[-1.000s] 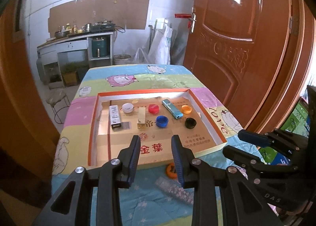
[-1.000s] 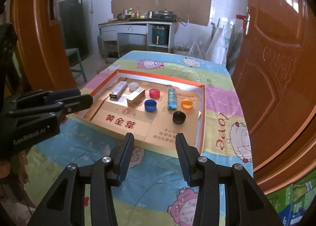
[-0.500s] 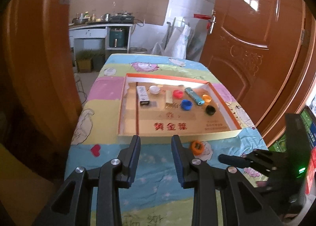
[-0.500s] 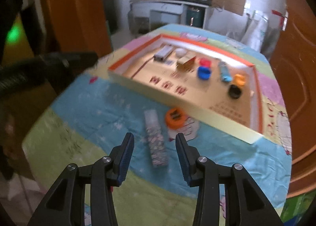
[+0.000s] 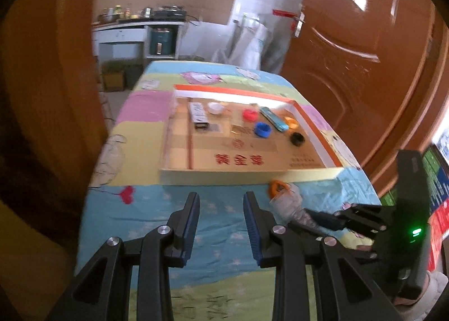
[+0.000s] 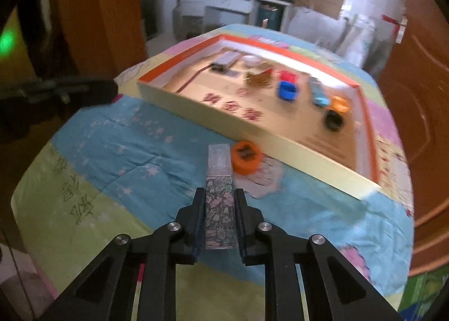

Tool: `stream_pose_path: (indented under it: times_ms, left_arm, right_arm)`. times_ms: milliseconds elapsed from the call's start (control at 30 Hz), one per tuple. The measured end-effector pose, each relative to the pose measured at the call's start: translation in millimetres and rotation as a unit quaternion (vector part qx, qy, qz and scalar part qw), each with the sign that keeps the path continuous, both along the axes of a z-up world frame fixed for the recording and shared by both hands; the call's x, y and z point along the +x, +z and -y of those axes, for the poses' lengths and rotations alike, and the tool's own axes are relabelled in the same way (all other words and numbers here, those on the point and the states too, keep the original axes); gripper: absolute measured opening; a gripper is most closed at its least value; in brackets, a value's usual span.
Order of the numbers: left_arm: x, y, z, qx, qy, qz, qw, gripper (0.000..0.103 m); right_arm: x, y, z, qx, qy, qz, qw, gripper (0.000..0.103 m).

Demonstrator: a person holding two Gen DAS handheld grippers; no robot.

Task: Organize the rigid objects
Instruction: 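Grasp the orange labelled cap with the left gripper while the right gripper grasps the clear bottle, then carry the orange cap and clear floral bottle over the tray with both grippers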

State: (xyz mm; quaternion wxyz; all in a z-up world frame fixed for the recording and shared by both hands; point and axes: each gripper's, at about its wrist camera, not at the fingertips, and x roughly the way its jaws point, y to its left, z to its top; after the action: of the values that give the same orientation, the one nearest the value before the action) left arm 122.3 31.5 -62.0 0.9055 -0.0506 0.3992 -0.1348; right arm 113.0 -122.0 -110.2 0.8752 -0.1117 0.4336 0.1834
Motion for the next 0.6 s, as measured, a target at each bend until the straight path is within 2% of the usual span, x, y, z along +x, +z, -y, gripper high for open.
stream_pose_path:
  times_ms: [133,267,433,600]
  left_arm:
    - [9.6,-12.0,33.6,0.004,-0.045,-0.016,0.9989,0.032]
    - [23.0,-27.1,69.1,0.020,-0.080,-0.027,0.9962,0.032]
    - [36.9,-42.8,98.3,0.046,-0.092,-0.037,0.9940,0.032]
    - [48.4,-52.8,109.8,0.074,-0.085,-0.040,0.9928,0.032]
  right_arm:
    - [-10.5,10.0,39.7,0.033,-0.057,0.001,0.998,0.020]
    - [-18.7,13.8,68.5,0.046,-0.089,0.001,0.995,0.020]
    - [-24.3,10.9,88.5,0.054,-0.100,-0.001,0.994,0.020]
    - [-22.7,5.5,100.1,0.069,-0.102,-0.006,0.992,0.020]
